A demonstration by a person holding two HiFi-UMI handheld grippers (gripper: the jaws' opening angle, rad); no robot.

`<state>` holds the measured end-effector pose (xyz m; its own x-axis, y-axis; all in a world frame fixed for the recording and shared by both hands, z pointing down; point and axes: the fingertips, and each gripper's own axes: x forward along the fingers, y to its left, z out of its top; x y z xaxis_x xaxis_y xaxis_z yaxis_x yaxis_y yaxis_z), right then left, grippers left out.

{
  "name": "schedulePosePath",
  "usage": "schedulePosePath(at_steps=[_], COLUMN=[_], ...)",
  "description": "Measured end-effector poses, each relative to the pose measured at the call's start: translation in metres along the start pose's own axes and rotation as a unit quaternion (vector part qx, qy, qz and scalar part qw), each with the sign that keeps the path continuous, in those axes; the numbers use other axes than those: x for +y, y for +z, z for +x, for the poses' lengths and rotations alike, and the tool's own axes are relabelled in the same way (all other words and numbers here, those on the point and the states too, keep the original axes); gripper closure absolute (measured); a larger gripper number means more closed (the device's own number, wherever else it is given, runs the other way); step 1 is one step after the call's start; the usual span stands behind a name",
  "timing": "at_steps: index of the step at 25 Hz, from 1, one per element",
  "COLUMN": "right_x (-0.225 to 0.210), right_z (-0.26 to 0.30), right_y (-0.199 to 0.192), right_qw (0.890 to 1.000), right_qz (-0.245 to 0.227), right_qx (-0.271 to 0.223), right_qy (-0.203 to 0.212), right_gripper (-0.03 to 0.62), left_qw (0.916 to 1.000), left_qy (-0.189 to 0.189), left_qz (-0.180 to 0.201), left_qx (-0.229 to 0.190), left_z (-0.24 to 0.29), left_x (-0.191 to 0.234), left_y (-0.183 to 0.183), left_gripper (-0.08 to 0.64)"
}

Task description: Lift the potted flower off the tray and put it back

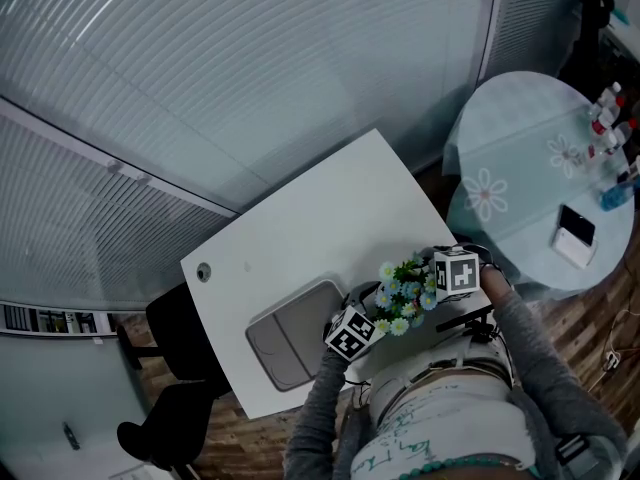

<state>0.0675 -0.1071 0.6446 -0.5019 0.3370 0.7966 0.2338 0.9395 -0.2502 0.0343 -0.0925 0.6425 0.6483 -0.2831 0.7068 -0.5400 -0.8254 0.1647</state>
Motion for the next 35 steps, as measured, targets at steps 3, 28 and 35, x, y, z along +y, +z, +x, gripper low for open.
schedulePosePath(at_steps=[3,28,35], right_x=[0.0001,0.0029,0.0041], right_z=[-0.0011,0.0023,0.002], right_y=[0.0011,-0.0006,0.0011], right_qw=[1.0,0.997,0.996], right_qz=[-0.005,-0.011,-0.008], right_qx=[-0.008,-0.079,-0.087], right_qy=[-0.003,-0.019,-0.02], right_gripper=[0.225,0.225,0.225], left_qw=[1.0,0.9998,0.9998], left_qy=[0.003,0.009,0.008], left_qz=[0.003,0.012,0.012], left_qx=[-0.002,-0.015,-0.012], left_z=[0.0006,0.0042,0.0046], left_x=[0.0002,-0.0026,-0.003], left_y=[-0.0002,-0.0039,-0.0046], left_gripper=[0.123,0.123,0.123])
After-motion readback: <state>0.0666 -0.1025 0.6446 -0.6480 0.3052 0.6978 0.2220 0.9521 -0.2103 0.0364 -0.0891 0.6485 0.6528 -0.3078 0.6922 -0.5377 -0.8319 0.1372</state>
